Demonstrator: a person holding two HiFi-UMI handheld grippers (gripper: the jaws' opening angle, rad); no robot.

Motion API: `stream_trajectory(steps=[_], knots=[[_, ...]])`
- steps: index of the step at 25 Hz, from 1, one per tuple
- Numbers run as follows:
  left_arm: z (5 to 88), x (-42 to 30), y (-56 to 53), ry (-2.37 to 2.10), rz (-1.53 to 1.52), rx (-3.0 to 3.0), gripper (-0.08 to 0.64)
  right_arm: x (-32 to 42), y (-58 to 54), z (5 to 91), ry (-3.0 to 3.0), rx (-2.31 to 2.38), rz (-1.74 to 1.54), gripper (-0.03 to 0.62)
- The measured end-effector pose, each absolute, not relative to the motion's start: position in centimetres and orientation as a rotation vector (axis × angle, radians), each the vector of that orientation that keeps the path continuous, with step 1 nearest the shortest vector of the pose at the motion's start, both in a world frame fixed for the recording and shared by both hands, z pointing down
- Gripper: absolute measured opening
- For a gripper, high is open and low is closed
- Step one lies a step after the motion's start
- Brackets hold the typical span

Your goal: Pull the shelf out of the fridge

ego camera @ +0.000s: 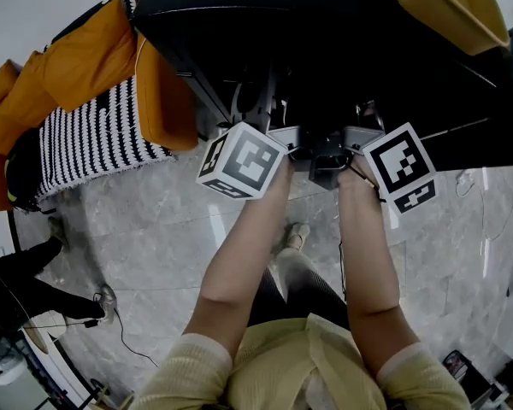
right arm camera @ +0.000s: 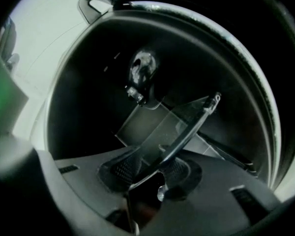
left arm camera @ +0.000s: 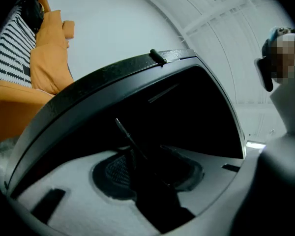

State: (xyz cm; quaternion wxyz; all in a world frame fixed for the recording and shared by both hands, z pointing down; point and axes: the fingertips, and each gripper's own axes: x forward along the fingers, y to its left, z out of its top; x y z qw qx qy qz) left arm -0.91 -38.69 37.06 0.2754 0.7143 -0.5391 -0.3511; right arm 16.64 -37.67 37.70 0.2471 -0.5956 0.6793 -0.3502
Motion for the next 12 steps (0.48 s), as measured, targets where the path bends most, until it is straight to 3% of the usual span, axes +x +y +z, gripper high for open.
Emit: stream_trajectory(steps=[12], knots=[[37.82,-1.63,-38.06,-1.483,-0.917,1.883,0.152,16.09,-37.32,38.33,1.876,-1.601,-0.997,0.126]])
